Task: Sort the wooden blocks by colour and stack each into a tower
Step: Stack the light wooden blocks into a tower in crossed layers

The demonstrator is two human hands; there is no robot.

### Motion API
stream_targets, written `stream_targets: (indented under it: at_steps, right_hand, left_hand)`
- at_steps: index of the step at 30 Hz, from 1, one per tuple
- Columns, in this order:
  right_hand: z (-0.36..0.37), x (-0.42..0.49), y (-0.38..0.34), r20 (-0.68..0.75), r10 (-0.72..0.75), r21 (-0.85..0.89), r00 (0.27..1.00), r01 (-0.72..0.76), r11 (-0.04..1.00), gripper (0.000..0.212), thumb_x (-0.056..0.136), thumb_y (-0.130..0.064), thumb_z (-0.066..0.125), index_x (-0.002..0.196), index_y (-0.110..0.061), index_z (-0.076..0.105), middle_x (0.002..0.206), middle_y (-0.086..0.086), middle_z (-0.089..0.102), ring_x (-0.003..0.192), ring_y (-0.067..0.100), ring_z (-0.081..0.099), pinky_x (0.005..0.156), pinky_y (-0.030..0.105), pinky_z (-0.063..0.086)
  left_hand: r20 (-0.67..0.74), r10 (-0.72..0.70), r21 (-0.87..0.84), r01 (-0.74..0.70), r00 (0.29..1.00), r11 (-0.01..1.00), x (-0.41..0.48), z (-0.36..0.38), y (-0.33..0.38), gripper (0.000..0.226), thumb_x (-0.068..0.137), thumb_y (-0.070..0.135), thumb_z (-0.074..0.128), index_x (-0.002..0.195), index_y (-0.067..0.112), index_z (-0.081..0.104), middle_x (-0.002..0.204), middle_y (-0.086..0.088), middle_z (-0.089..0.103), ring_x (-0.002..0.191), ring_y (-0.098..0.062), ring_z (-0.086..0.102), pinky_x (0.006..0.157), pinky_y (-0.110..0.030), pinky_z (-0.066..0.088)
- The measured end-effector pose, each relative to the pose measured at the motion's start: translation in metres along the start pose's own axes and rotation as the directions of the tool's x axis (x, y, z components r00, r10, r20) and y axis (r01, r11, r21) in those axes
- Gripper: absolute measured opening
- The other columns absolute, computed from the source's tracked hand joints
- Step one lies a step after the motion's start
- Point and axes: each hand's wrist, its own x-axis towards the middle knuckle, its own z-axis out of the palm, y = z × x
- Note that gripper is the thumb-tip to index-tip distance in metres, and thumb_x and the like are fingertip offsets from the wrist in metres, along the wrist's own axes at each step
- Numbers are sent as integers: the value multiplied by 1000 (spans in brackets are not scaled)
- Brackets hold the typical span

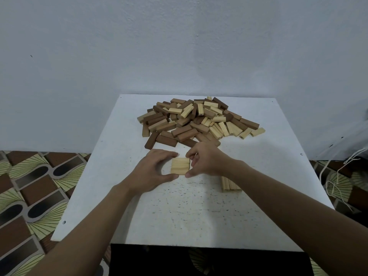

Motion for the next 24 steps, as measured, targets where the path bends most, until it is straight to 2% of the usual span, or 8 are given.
stream_targets:
  at_steps: [2, 5, 9, 12, 15, 19, 24]
  right_hand:
    - [0, -1, 0, -12, 0, 8, 1000, 0, 1000, 66, 66, -35, 92, 121, -7, 67, 98, -1, 67, 83, 7, 62, 71, 20, 52]
    - [0, -3, -1, -23, -10, -5, 1000, 10, 1000, 64, 68, -34, 91, 120, -5, 68, 99, 0, 67, 86, 8, 63, 76, 25, 55]
    - [1, -2, -2, -26, -10, -22, 1000, 10, 1000, 65, 68, -34, 91, 121, -4, 68, 97, -3, 65, 82, 5, 60, 71, 17, 52]
    - [0, -1, -5, -19, 2, -22, 1000, -2, 1000, 64, 68, -31, 91, 120, -2, 68, 99, 1, 70, 86, 10, 64, 81, 30, 58]
    - [1, 0, -6, -18, 6, -38, 1000, -6, 999, 59, 67, -31, 92, 114, -2, 71, 95, 4, 73, 85, 14, 66, 82, 37, 59]
    - [2, 0, -7, -23, 31, -28, 999, -32, 999, 56, 66, -28, 92, 111, -2, 73, 93, 6, 75, 84, 16, 69, 81, 38, 59]
    - [0, -2, -9, -16, 60, 19, 998, -60, 998, 58, 65, -23, 93, 115, -1, 71, 90, 2, 73, 80, 12, 68, 80, 33, 60]
  left_hand:
    - [-12, 17, 15, -17, 1000, 1000, 0, 1, -4, 63, 80, 38, 86, 136, 28, 61, 127, 20, 60, 121, 6, 44, 91, -3, 33]
    - [-44, 33, 22, -32, 999, 999, -1, 4, -7, 61, 79, 40, 86, 134, 29, 64, 124, 20, 63, 118, 3, 47, 89, -4, 34]
    - [-72, 42, 21, -41, 996, 999, -2, 8, -9, 58, 78, 41, 86, 131, 28, 66, 120, 20, 65, 116, 1, 50, 87, -4, 34]
    - [-79, 52, 38, -50, 996, 998, -2, 9, -10, 57, 78, 40, 86, 130, 27, 67, 120, 20, 65, 114, 0, 50, 85, -5, 35]
    - [-88, 64, 39, -61, 994, 997, -2, 11, -12, 57, 78, 40, 87, 129, 26, 67, 120, 19, 66, 114, -1, 51, 85, -6, 36]
    - [-98, 76, 44, -72, 992, 996, -2, 11, -12, 56, 78, 42, 86, 129, 26, 68, 120, 19, 66, 114, -2, 51, 84, -7, 37]
    - [-109, 97, 42, -92, 989, 995, -3, 13, -13, 54, 79, 41, 85, 128, 24, 69, 120, 18, 67, 113, -4, 53, 86, -7, 37]
